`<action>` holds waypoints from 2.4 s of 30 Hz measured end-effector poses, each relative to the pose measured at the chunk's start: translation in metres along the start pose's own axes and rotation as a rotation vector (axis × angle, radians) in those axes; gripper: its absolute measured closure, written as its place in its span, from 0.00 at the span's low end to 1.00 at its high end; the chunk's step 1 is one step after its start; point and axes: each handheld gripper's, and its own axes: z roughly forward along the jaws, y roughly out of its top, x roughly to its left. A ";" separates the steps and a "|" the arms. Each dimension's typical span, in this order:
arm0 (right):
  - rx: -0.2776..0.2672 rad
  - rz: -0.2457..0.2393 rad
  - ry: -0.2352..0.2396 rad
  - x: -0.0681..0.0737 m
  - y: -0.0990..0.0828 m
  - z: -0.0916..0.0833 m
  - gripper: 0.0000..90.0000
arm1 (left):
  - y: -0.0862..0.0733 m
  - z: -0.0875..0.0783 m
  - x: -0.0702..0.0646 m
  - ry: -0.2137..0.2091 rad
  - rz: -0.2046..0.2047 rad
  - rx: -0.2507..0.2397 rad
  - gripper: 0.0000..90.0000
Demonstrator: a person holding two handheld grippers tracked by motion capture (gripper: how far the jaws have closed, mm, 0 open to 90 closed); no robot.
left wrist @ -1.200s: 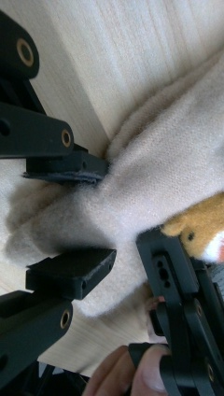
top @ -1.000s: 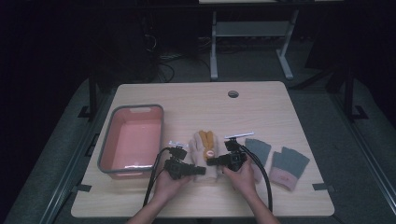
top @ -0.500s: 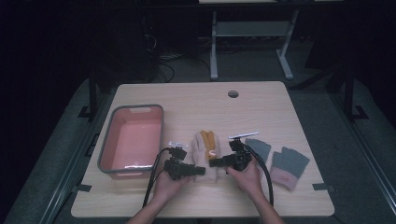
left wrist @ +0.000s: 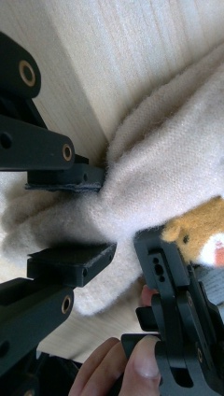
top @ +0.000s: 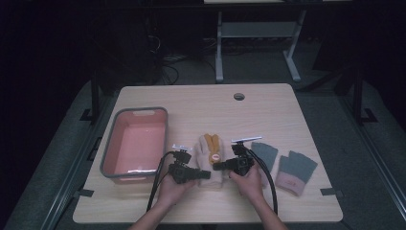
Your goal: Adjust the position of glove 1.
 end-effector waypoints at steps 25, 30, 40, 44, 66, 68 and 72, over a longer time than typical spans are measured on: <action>-0.038 -0.041 0.056 0.016 0.006 -0.022 0.91 | 0.009 -0.022 -0.007 -0.052 0.034 -0.047 0.74; -0.050 -0.060 0.059 0.023 0.009 -0.027 0.91 | 0.011 -0.029 -0.011 -0.056 0.044 -0.063 0.74; -0.061 -0.079 0.078 0.033 0.014 -0.034 0.92 | 0.018 -0.042 -0.015 -0.069 0.075 -0.073 0.74; -0.064 -0.089 0.081 0.037 0.017 -0.037 0.92 | 0.020 -0.046 -0.016 -0.075 0.074 -0.082 0.74; -0.071 -0.110 0.091 0.057 0.034 -0.047 0.92 | 0.037 -0.068 -0.019 -0.093 0.086 -0.101 0.74; -0.075 -0.116 0.091 0.059 0.036 -0.048 0.92 | 0.038 -0.070 -0.019 -0.096 0.080 -0.102 0.74; -0.063 -0.117 0.090 0.063 0.039 -0.048 0.92 | 0.039 -0.075 -0.018 -0.091 0.078 -0.105 0.74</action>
